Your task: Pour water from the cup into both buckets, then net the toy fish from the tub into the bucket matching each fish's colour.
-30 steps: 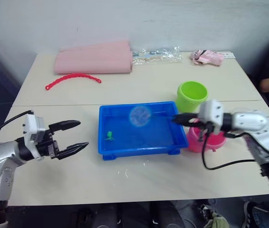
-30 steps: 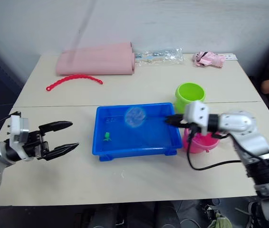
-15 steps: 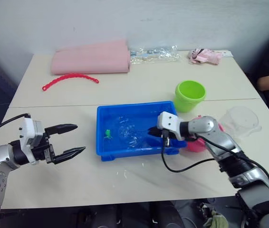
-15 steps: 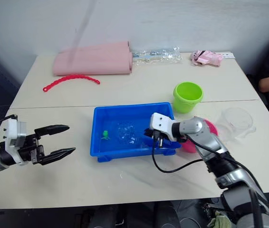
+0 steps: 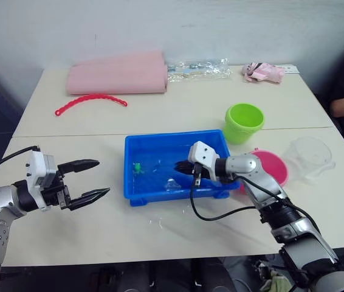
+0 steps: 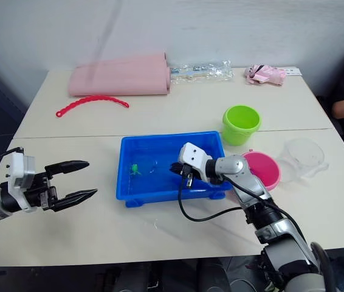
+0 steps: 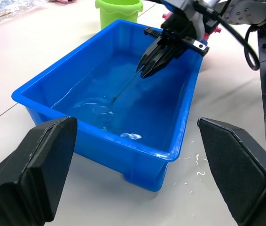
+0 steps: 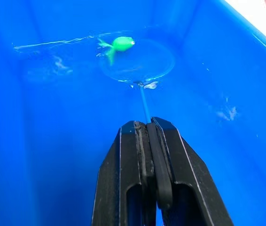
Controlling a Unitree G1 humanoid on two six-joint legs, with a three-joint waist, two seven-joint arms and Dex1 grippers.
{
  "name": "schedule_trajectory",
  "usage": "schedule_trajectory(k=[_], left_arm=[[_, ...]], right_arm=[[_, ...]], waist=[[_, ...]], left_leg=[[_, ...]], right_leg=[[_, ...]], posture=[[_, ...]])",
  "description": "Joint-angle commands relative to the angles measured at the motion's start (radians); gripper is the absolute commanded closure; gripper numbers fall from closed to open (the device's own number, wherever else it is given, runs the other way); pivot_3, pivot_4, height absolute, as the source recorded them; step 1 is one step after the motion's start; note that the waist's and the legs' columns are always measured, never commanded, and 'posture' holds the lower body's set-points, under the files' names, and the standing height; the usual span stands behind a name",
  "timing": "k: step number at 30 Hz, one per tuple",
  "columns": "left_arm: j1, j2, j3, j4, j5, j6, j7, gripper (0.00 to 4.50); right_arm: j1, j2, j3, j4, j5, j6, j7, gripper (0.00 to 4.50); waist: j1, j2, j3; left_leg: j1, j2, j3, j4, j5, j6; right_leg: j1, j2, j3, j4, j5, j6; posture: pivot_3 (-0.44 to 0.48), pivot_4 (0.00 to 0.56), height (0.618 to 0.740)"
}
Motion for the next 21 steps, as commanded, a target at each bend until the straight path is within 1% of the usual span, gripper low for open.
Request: schedule_trajectory(k=[1, 8, 13, 17, 21], left_arm=[[-0.025, 0.009, 0.017, -0.047, -0.029, 0.015, 0.012, 0.05], [-0.090, 0.023, -0.016, -0.044, -0.033, 0.022, -0.011, 0.05], [-0.160, 0.037, -0.063, -0.030, -0.015, 0.023, -0.035, 0.05], [-0.208, 0.031, -0.102, -0.017, 0.000, 0.024, -0.032, 0.05], [-0.263, -0.002, -0.138, 0.002, -0.011, 0.041, -0.008, 0.05]], right_arm=[[0.058, -0.050, -0.093, -0.137, 0.087, 0.047, 0.040, 4.50], [0.122, -0.097, -0.177, -0.220, 0.165, 0.101, 0.061, 4.50], [0.182, -0.149, -0.251, -0.289, 0.213, 0.110, 0.074, 4.50], [0.257, -0.183, -0.322, -0.354, 0.278, 0.104, 0.096, 4.50], [0.359, -0.231, -0.416, -0.444, 0.366, 0.137, 0.119, 4.50]], waist=[[0.000, 0.000, 0.000], [0.001, 0.000, 0.000], [0.003, 0.000, 0.000], [0.004, 0.000, 0.000], [0.005, 0.000, 0.000]], left_leg=[[0.000, 0.000, 0.000, 0.000, 0.000, 0.000], [0.000, 0.000, 0.000, 0.000, 0.000, 0.000], [0.000, 0.000, 0.000, 0.000, 0.000, 0.000], [0.000, -0.001, 0.000, -0.001, 0.000, 0.000], [0.000, 0.000, 0.000, -0.002, 0.000, 0.000]], right_leg=[[0.000, 0.000, 0.000, 0.000, 0.000, 0.000], [0.000, 0.000, 0.000, 0.000, 0.000, 0.000], [0.000, 0.000, 0.000, -0.001, 0.000, 0.000], [0.000, 0.001, 0.000, -0.001, 0.000, 0.000], [0.001, 0.002, 0.000, -0.002, 0.000, 0.000]], posture=[[0.000, 0.150, 0.740], [0.000, 0.150, 0.740], [0.000, 0.150, 0.740], [0.000, 0.150, 0.740], [0.000, 0.150, 0.740]])
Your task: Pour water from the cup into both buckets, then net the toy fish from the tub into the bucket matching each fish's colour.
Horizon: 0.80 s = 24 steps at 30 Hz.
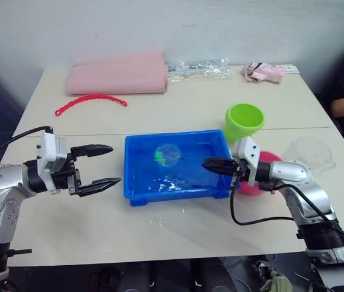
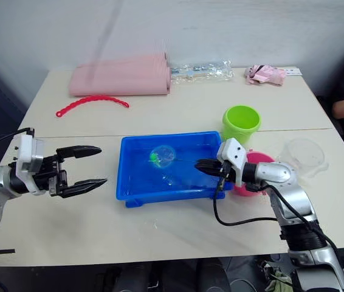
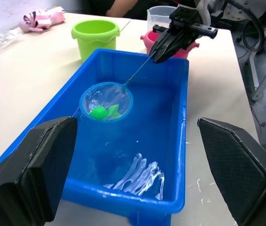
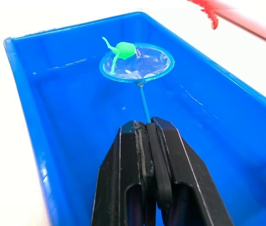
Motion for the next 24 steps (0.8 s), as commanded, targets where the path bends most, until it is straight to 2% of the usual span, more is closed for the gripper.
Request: schedule_trajectory(k=[1, 7, 13, 19, 24], left_arm=[[-0.054, -0.033, -0.021, 0.007, -0.014, 0.019, 0.028, 0.05], [-0.146, -0.114, -0.051, 0.038, -0.025, 0.064, 0.115, 0.05], [-0.205, -0.183, -0.091, 0.055, -0.021, 0.068, 0.136, 0.05], [-0.271, -0.269, -0.105, 0.054, -0.036, 0.078, 0.177, 0.05], [-0.280, -0.290, -0.114, 0.050, -0.025, 0.078, 0.179, 0.05]], right_arm=[[0.064, -0.054, -0.113, -0.112, 0.102, 0.038, 0.015, 4.50], [0.123, -0.110, -0.228, -0.173, 0.203, 0.132, -0.003, 4.50], [0.120, -0.159, -0.324, -0.155, 0.223, 0.148, -0.027, 4.50], [0.004, -0.253, -0.378, 0.075, 0.171, 0.066, 0.003, 4.50], [-0.123, -0.314, -0.337, 0.327, 0.067, -0.063, 0.023, 4.50]], waist=[[0.000, 0.000, 0.000], [0.002, 0.000, 0.000], [0.002, -0.001, 0.000], [0.006, -0.001, 0.000], [0.006, -0.001, 0.000]], left_leg=[[0.000, 0.000, 0.000, 0.000, 0.000, 0.000], [0.000, -0.001, 0.000, 0.001, 0.000, 0.001], [0.000, -0.001, 0.000, 0.002, 0.000, 0.001], [0.000, -0.002, 0.000, 0.003, 0.000, 0.002], [0.001, -0.001, 0.001, 0.004, 0.001, 0.002]], right_leg=[[0.000, 0.000, 0.000, 0.000, 0.000, 0.000], [0.001, 0.000, 0.000, 0.000, 0.000, 0.001], [0.001, 0.000, 0.000, 0.001, 0.000, 0.001], [0.001, 0.000, 0.000, -0.001, 0.001, 0.001], [0.001, 0.001, 0.001, -0.001, 0.001, 0.001]], posture=[[0.000, 0.150, 0.740], [0.000, 0.150, 0.740], [0.000, 0.150, 0.740], [0.000, 0.150, 0.740], [0.000, 0.150, 0.740]])
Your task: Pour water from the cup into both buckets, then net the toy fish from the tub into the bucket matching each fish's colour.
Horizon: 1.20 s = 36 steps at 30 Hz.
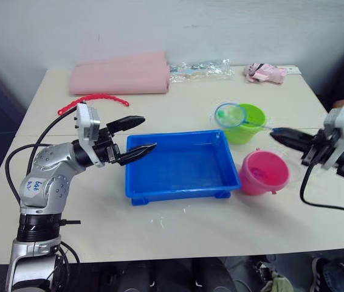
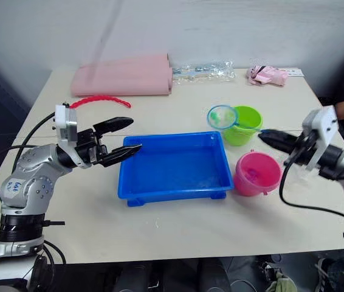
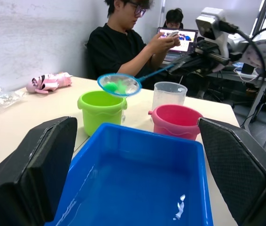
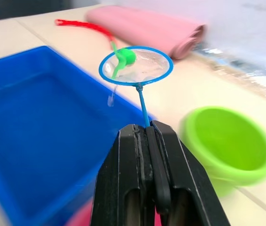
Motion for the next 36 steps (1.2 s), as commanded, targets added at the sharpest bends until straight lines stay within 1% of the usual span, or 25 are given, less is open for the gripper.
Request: schedule_trajectory(k=[1, 3, 9, 13, 15, 16, 18, 20, 23, 28, 31, 32, 36], left_arm=[[-0.008, -0.007, 0.000, -0.027, -0.011, -0.005, 0.004, 0.05], [-0.008, -0.009, -0.002, -0.027, -0.008, -0.006, 0.005, 0.05], [-0.003, -0.018, -0.011, -0.026, 0.004, -0.018, 0.006, 0.05], [0.010, -0.026, -0.018, -0.031, 0.012, -0.027, 0.006, 0.05], [0.012, -0.028, -0.022, -0.033, 0.008, -0.022, 0.003, 0.05], [0.012, -0.028, -0.023, -0.034, 0.007, -0.021, 0.002, 0.05], [0.013, -0.029, -0.028, -0.034, 0.014, -0.028, 0.002, 0.05], [0.012, -0.029, -0.031, -0.035, 0.016, -0.029, 0.003, 0.05], [0.012, -0.023, -0.043, -0.041, 0.019, -0.027, 0.000, 0.05], [0.022, -0.011, -0.047, -0.047, 0.028, -0.035, -0.010, 0.05], [0.027, -0.004, -0.052, -0.044, 0.042, -0.051, -0.021, 0.05], [0.028, -0.003, -0.055, -0.041, 0.049, -0.060, -0.026, 0.05], [0.029, -0.008, -0.064, -0.028, 0.067, -0.085, -0.042, 0.05]], right_arm=[[-0.081, -0.039, 0.009, 0.153, -0.082, -0.114, 0.005, 4.50], [-0.131, -0.046, 0.032, 0.239, -0.134, -0.180, 0.000, 4.50], [-0.256, -0.068, 0.163, 0.474, -0.382, -0.477, -0.102, 4.50], [-0.303, -0.096, 0.255, 0.575, -0.569, -0.706, -0.241, 4.50], [-0.326, -0.114, 0.292, 0.610, -0.667, -0.832, -0.346, 4.50], [-0.336, -0.119, 0.306, 0.627, -0.696, -0.871, -0.377, 4.50], [-0.357, -0.151, 0.359, 0.648, -0.809, -0.947, -0.467, 4.50], [-0.377, -0.174, 0.396, 0.663, -0.888, -1.001, -0.540, 4.50], [-0.412, -0.212, 0.447, 0.673, -1.015, -1.028, -0.661, 4.50], [-0.456, -0.244, 0.505, 0.691, -1.124, -1.052, -0.756, 4.50], [-0.477, -0.255, 0.533, 0.695, -1.164, -1.084, -0.791, 4.50], [-0.478, -0.250, 0.533, 0.709, -1.146, -1.080, -0.767, 4.50], [-0.484, -0.260, 0.564, 0.715, -1.170, -1.127, -0.782, 4.50]], waist=[[-0.001, 0.000, 0.000], [-0.005, 0.000, 0.000], [-0.007, 0.000, 0.000], [-0.008, 0.000, 0.000], [-0.008, 0.001, 0.000], [-0.008, 0.001, 0.000], [-0.008, 0.001, 0.001], [-0.008, 0.001, 0.001], [-0.008, 0.001, 0.001], [-0.009, 0.002, 0.001], [-0.009, 0.002, 0.001], [-0.009, 0.002, 0.001], [-0.009, 0.002, 0.001]], left_leg=[[0.000, 0.000, 0.000, 0.000, 0.000, 0.000], [0.000, 0.000, 0.000, 0.000, 0.000, 0.000], [0.000, 0.000, 0.001, 0.000, 0.000, -0.001], [0.000, 0.000, 0.001, 0.000, 0.000, -0.001], [0.000, 0.000, 0.001, 0.000, 0.001, -0.001], [0.000, 0.000, 0.001, 0.000, 0.001, -0.001], [0.000, 0.000, 0.001, 0.000, 0.001, -0.001], [0.000, 0.000, 0.001, 0.001, 0.001, -0.001], [0.000, 0.000, 0.001, 0.001, 0.001, -0.002], [0.000, 0.000, 0.001, 0.000, 0.001, -0.002], [0.000, 0.001, 0.001, 0.000, 0.001, -0.002], [0.000, 0.001, 0.001, 0.000, 0.001, -0.002], [0.000, 0.001, 0.001, 0.000, 0.001, -0.002]], right_leg=[[0.000, 0.000, 0.000, 0.000, 0.000, 0.000], [0.000, 0.000, 0.000, 0.000, 0.000, 0.000], [0.000, 0.000, 0.000, 0.000, 0.000, 0.000], [-0.001, 0.000, 0.001, 0.000, 0.000, 0.000], [-0.001, 0.000, 0.001, 0.000, 0.000, 0.000], [-0.001, 0.000, 0.001, 0.000, 0.000, 0.000], [-0.001, 0.000, 0.001, 0.000, 0.000, 0.000], [-0.001, 0.000, 0.001, -0.001, 0.000, 0.000], [-0.001, 0.000, 0.001, -0.001, 0.000, 0.000], [-0.001, 0.000, 0.002, -0.001, 0.000, 0.000], [-0.001, 0.000, 0.002, -0.001, 0.000, 0.000], [-0.001, 0.000, 0.002, -0.001, 0.000, 0.000], [-0.001, 0.001, 0.002, -0.001, 0.000, 0.000]], posture=[[0.000, 0.150, 0.740], [0.000, 0.150, 0.740], [0.000, 0.150, 0.740], [0.000, 0.150, 0.740], [0.000, 0.150, 0.740], [0.000, 0.150, 0.740], [0.000, 0.150, 0.740], [0.000, 0.150, 0.740], [0.000, 0.150, 0.740], [0.000, 0.150, 0.740], [0.000, 0.150, 0.740], [0.000, 0.150, 0.740], [0.000, 0.150, 0.740]])
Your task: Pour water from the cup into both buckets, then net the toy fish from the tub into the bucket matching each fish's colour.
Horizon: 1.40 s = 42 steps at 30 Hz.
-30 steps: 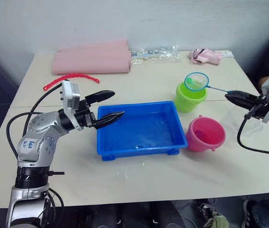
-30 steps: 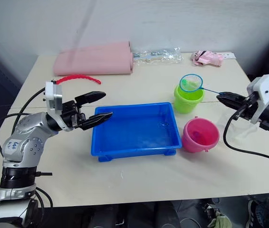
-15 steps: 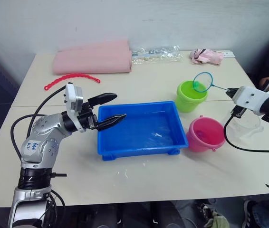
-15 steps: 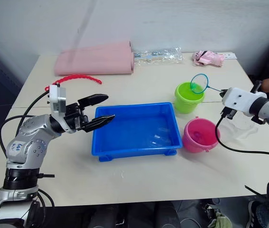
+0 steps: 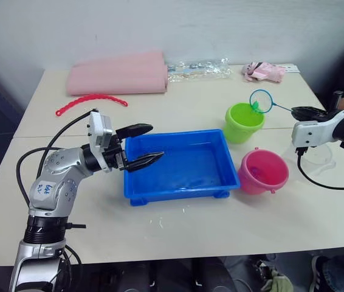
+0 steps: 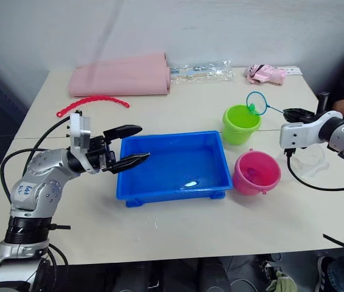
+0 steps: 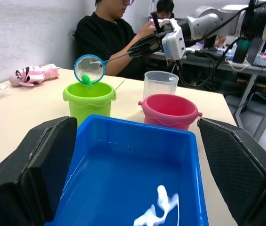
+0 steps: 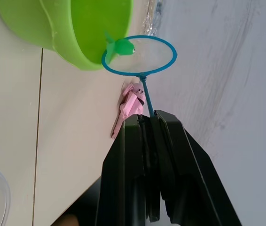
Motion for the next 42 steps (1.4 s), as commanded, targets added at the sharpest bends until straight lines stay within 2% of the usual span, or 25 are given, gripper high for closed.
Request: schedule_trajectory(k=[1, 12, 25, 31, 34, 38, 39, 42], left_arm=[[0.001, 0.008, -0.007, -0.022, 0.013, -0.033, -0.018, 0.05], [-0.029, -0.060, 0.000, -0.007, -0.018, -0.044, -0.003, 0.05], [-0.051, -0.088, -0.010, 0.026, -0.002, -0.057, -0.010, 0.05], [-0.048, -0.086, -0.011, 0.029, 0.001, -0.059, -0.010, 0.05], [-0.027, -0.058, 0.008, 0.022, -0.004, -0.055, -0.024, 0.05], [0.011, -0.002, 0.048, 0.009, -0.033, -0.049, -0.068, 0.05], [0.021, 0.007, 0.073, 0.003, -0.056, -0.041, -0.070, 0.05], [0.051, 0.039, 0.171, -0.004, -0.138, -0.005, -0.062, 0.05]], right_arm=[[-0.028, -0.043, 0.007, 0.003, -0.020, -0.039, -0.026, 4.50], [-0.050, -0.085, 0.026, -0.002, -0.095, -0.113, -0.183, 4.50], [-0.038, -0.094, 0.049, 0.031, -0.132, -0.130, -0.216, 4.50], [0.009, -0.076, 0.022, 0.014, -0.043, -0.156, -0.183, 4.50], [0.041, -0.027, -0.078, 0.035, 0.260, -0.113, -0.008, 4.50], [0.154, 0.023, -0.167, -0.099, 0.706, 0.006, 0.365, 4.50], [0.188, 0.037, -0.197, -0.161, 0.830, 0.082, 0.466, 4.50], [0.320, 0.044, -0.300, -0.412, 1.226, 0.489, 0.759, 4.50]], waist=[[0.001, 0.000, 0.000], [0.000, 0.000, 0.000], [0.000, 0.000, 0.000], [0.001, 0.000, 0.000], [0.001, 0.000, 0.000], [-0.001, 0.000, 0.000], [-0.001, 0.000, 0.000], [0.002, 0.000, 0.000]], left_leg=[[0.000, 0.000, 0.000, 0.000, 0.000, 0.000], [0.000, 0.000, 0.000, 0.000, 0.000, 0.000], [0.000, 0.000, 0.000, 0.001, 0.000, 0.000], [0.000, 0.000, 0.000, 0.001, 0.000, 0.000], [0.000, 0.000, 0.000, 0.001, 0.000, 0.000], [0.000, 0.001, -0.001, 0.001, 0.000, 0.000], [0.001, 0.002, -0.001, 0.001, 0.000, 0.001], [0.000, 0.003, -0.003, 0.001, 0.000, 0.001]], right_leg=[[0.000, 0.000, 0.000, 0.000, 0.000, 0.000], [0.000, 0.000, 0.000, 0.000, 0.000, 0.000], [0.000, 0.000, 0.000, 0.001, 0.000, 0.000], [0.000, 0.000, 0.000, 0.001, 0.000, 0.000], [0.000, 0.000, 0.000, 0.001, 0.000, 0.000], [0.002, 0.001, -0.001, 0.002, 0.000, 0.000], [0.003, 0.002, -0.001, 0.002, 0.000, 0.000], [0.003, 0.002, -0.002, 0.003, 0.000, 0.000]], posture=[[0.000, 0.150, 0.740], [0.000, 0.150, 0.740], [0.000, 0.150, 0.740], [0.000, 0.150, 0.740], [0.000, 0.150, 0.740], [0.000, 0.150, 0.740], [0.000, 0.150, 0.740], [0.000, 0.150, 0.740]])
